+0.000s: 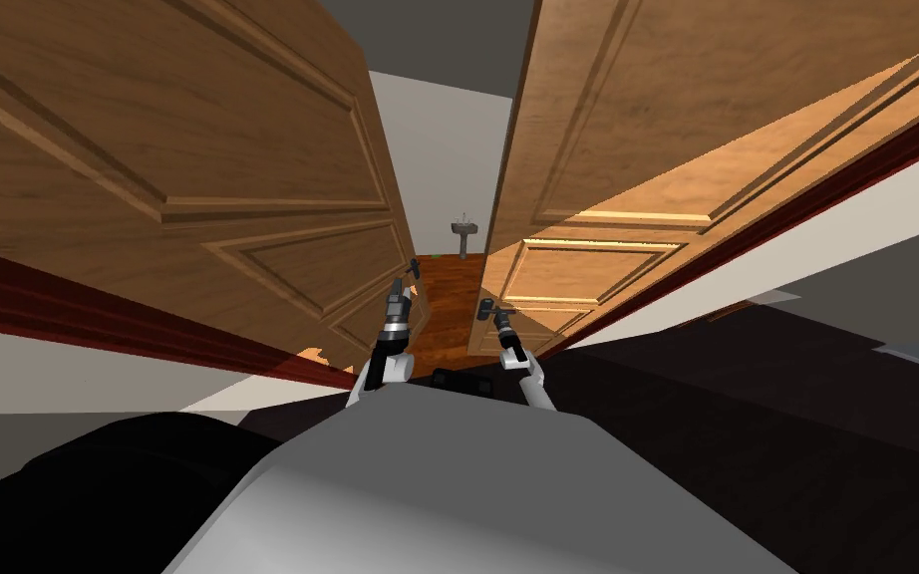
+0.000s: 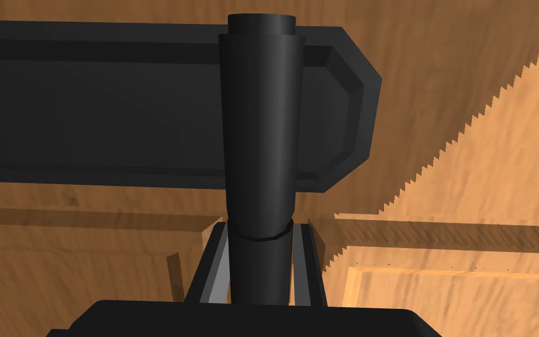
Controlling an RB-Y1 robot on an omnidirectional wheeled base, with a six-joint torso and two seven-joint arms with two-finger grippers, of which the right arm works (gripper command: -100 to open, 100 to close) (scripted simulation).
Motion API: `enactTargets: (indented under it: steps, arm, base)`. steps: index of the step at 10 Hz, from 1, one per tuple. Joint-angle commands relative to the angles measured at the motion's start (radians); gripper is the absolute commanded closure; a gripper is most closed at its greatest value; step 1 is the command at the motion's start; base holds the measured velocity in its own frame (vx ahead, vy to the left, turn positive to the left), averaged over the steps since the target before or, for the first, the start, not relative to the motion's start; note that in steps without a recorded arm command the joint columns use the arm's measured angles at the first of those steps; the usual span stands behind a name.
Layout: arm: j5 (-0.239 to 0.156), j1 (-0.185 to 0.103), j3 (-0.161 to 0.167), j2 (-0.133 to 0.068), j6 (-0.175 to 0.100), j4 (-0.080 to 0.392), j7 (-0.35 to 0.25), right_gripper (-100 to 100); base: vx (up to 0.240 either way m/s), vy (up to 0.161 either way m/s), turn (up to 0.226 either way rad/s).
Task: Push the door open
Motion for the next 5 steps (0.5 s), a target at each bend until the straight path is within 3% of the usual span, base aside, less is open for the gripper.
enactTargets:
  steps: [1,5]
  arm:
    - [-0.002,-0.003,-0.035,-0.002,0.004,-0.006,0.009,100]
    - [-0.006,-0.011,-0.079,0.001,0.007,0.006,0.019,100]
  base:
    - [0.153,0.120,-0.079]
    - [0.114,0.103,-0.068]
